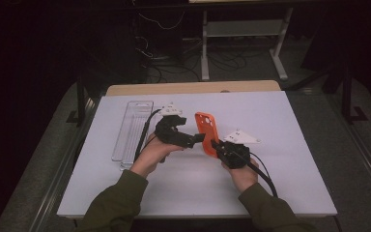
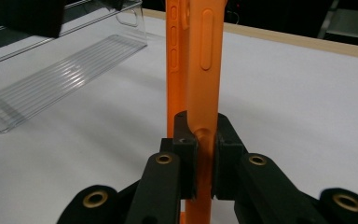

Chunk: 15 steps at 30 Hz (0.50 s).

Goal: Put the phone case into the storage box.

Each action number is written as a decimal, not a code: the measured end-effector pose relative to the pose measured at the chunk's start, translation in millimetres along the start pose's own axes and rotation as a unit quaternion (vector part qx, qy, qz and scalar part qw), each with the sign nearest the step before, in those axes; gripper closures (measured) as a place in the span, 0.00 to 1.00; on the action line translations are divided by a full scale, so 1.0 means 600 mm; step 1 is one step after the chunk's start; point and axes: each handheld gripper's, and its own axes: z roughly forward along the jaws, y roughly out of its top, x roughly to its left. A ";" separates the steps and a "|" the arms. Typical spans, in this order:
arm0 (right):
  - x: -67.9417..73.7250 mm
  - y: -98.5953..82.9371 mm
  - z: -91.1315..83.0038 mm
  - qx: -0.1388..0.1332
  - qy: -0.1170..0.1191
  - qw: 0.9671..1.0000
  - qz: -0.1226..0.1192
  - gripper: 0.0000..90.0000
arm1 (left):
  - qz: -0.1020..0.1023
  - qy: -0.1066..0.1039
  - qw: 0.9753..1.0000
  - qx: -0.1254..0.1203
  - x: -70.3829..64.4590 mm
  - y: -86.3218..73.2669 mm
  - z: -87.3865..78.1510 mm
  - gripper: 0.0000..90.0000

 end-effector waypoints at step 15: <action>0.002 0.000 -0.002 -0.005 0.000 1.000 -0.002 0.90 | -0.007 0.000 1.000 -0.010 -0.010 0.007 0.024 0.00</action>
